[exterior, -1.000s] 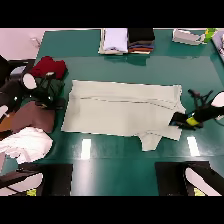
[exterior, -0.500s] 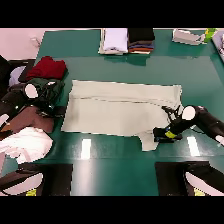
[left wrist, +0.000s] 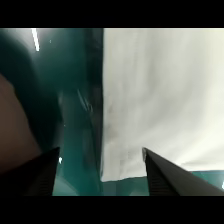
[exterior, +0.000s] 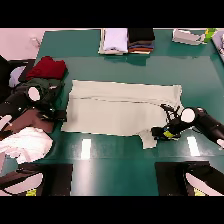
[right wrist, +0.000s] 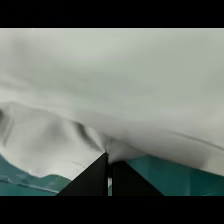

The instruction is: Fold the shirts.

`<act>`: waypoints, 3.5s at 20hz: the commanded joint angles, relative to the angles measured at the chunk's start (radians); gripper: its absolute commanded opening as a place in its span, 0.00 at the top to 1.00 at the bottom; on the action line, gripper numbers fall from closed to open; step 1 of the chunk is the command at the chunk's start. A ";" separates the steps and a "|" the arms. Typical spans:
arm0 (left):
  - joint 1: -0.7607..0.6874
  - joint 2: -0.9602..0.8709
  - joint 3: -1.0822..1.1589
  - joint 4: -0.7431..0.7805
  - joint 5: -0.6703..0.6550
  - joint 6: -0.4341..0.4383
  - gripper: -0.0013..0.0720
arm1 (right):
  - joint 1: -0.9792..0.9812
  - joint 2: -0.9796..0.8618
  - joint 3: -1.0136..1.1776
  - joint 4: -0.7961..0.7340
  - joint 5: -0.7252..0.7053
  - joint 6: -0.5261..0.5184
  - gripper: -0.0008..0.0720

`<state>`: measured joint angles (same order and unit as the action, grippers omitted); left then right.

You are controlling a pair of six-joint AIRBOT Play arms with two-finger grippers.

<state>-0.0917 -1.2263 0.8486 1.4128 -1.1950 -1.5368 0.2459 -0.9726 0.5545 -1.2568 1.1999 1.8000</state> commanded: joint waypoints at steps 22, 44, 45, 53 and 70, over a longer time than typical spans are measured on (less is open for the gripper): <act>-0.002 0.313 -0.037 -0.044 -0.196 0.051 0.95 | 0.001 0.275 0.097 -0.134 0.336 0.067 0.97; -0.002 -0.344 0.557 -0.032 0.124 0.105 0.95 | -0.128 -0.541 1.002 -0.279 0.140 -0.029 0.96; -0.002 -0.359 0.558 -0.033 0.140 0.105 0.95 | -0.138 -0.571 1.027 -0.279 0.140 -0.029 0.96; 0.000 -0.372 0.681 -0.029 -0.018 0.079 0.25 | -0.219 -0.633 1.133 -0.199 0.167 -0.104 0.36; -0.164 -0.355 0.701 -0.096 -0.050 0.086 0.95 | -0.525 -0.586 0.641 -0.097 0.008 -0.197 0.09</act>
<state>-0.2317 -1.5818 1.5482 1.3190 -1.2499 -1.4391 -0.2749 -1.5230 1.1957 -1.3628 1.2446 1.6093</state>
